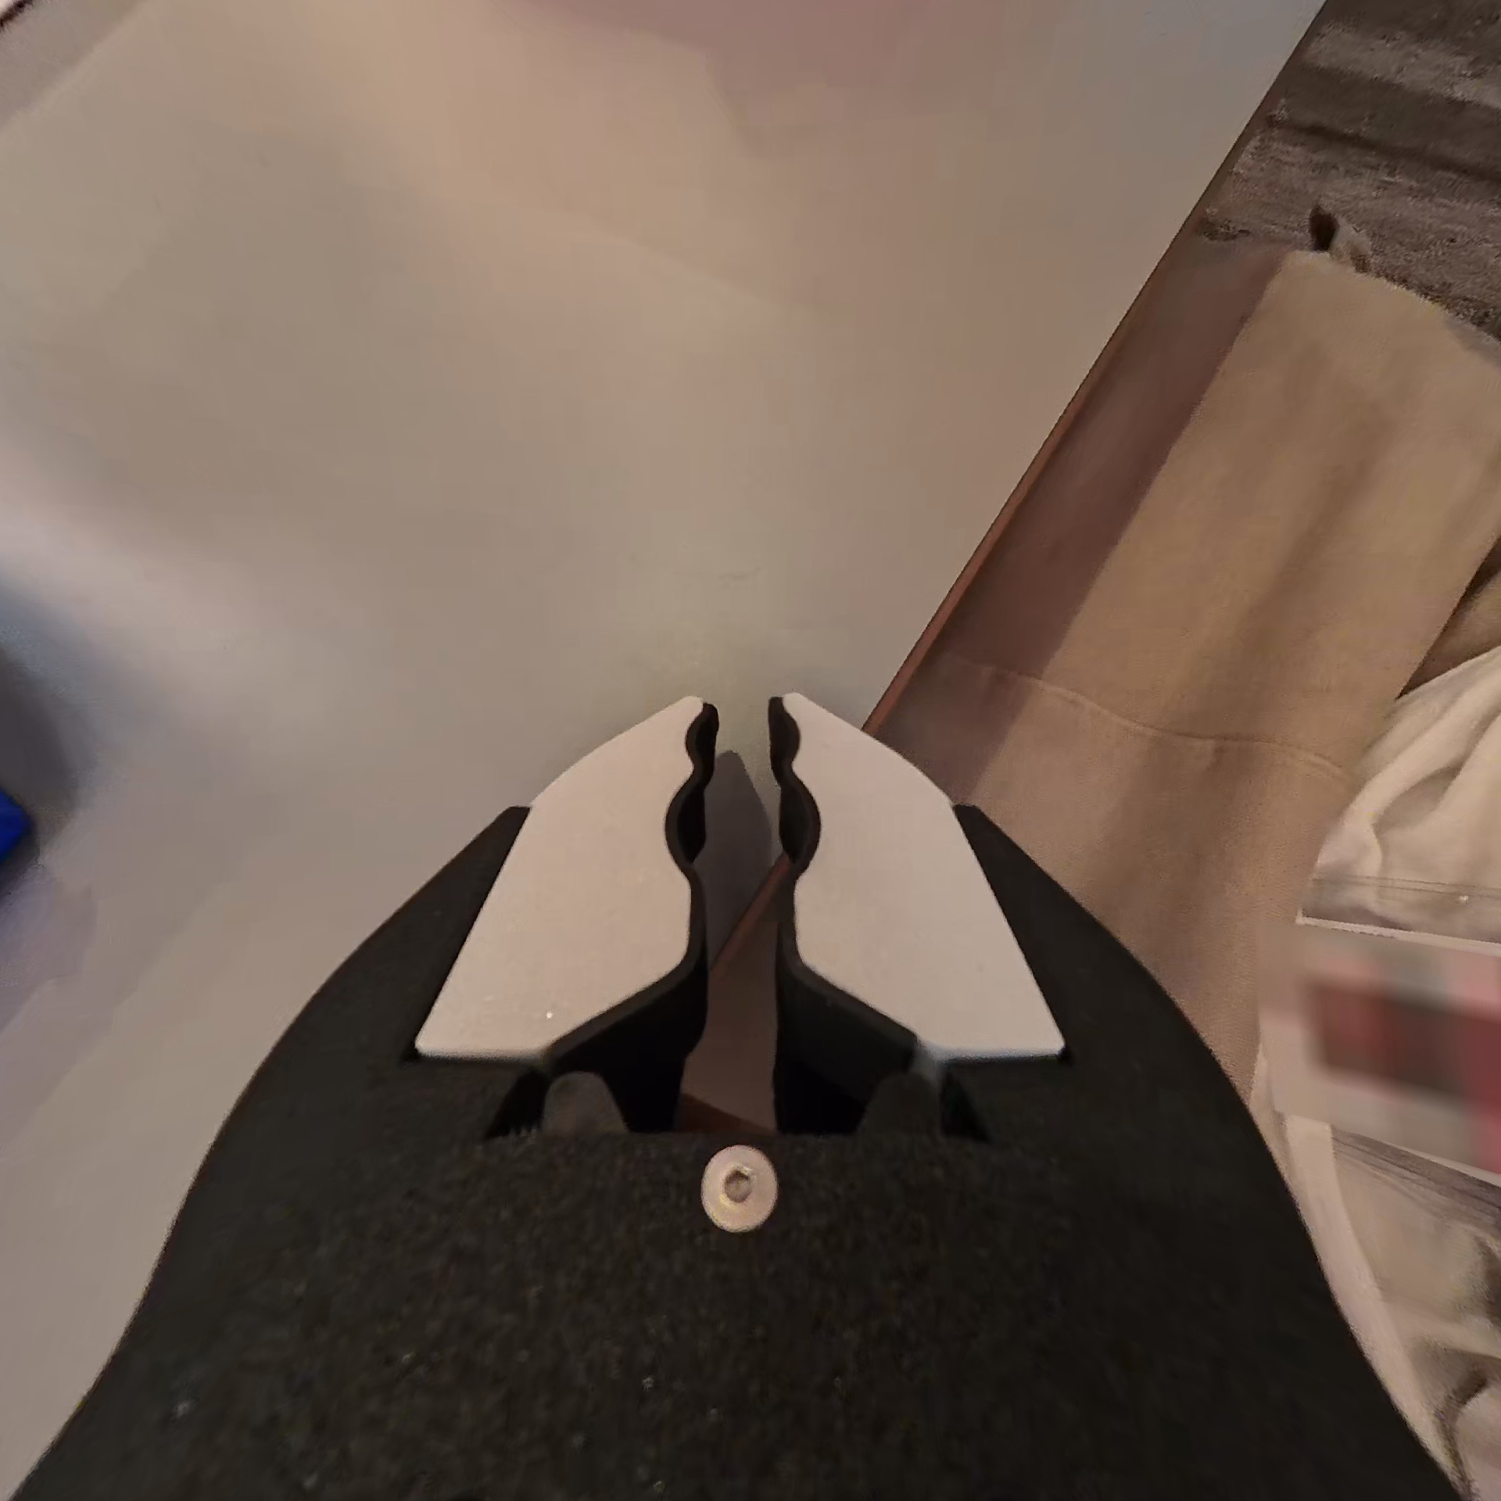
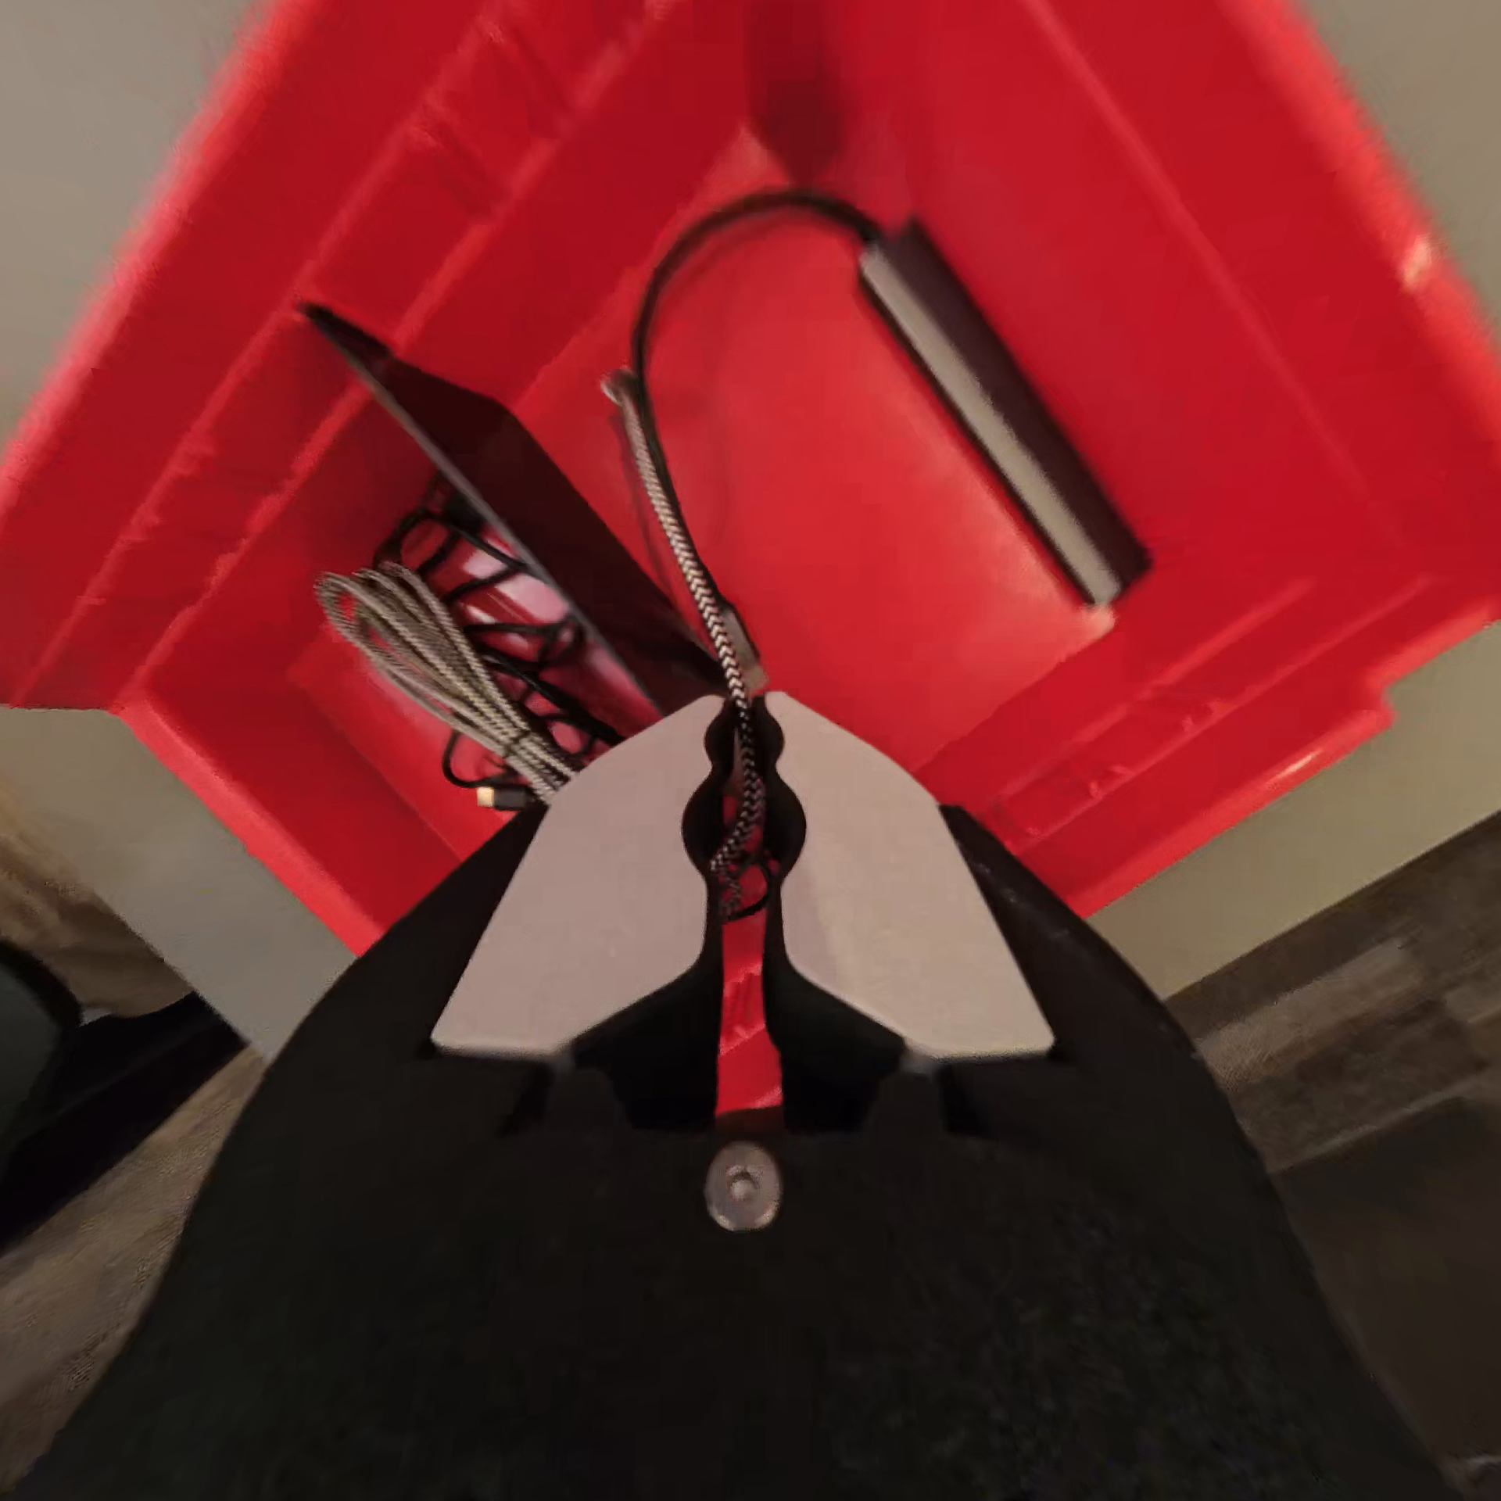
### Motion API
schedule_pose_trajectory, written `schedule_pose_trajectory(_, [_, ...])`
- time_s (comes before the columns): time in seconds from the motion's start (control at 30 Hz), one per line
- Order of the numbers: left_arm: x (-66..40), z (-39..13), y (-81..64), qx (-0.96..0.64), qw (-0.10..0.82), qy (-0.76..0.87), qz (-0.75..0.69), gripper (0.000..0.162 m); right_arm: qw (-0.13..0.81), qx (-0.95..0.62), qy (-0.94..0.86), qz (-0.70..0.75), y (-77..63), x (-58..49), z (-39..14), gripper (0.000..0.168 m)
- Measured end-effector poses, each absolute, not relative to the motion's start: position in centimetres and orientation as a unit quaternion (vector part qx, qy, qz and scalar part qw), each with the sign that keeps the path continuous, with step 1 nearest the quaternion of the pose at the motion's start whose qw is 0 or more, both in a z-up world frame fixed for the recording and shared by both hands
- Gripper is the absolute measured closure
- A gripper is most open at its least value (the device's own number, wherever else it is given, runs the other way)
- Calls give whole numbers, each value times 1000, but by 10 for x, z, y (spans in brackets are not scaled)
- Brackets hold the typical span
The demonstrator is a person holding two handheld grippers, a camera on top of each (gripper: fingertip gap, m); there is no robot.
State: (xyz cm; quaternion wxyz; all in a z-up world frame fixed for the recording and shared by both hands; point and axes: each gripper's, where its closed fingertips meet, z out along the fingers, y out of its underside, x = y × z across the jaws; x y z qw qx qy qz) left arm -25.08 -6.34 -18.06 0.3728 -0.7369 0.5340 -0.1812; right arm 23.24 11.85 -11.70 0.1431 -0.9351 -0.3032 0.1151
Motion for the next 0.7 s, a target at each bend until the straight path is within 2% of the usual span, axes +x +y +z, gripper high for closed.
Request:
schedule_pose_trajectory(0.13, [-253, -175, -65, -741, 376, 519, -200, 150, 324, -851, -412, 36, 105, 205, -64, 165])
schedule_pose_trajectory(0.23, [-256, -174, -63, -745, 377, 510, -207, 150, 365, -807, -463, -17, 74, 194, -66, 166])
schedule_pose_trajectory(0.43, [-252, -173, -60, -743, 377, 512, -207, 150, 204, -823, -515, -129, 39, 231, -149, 165])
schedule_pose_trajectory(0.57, [-244, -172, -62, -734, 379, 526, -202, 151, 142, -815, -529, -188, 40, 242, -161, 164])
schedule_pose_trajectory(0.7, [-240, -174, -64, -729, 378, 535, -198, 151, 38, -812, -551, -186, 25, 247, -175, 164])
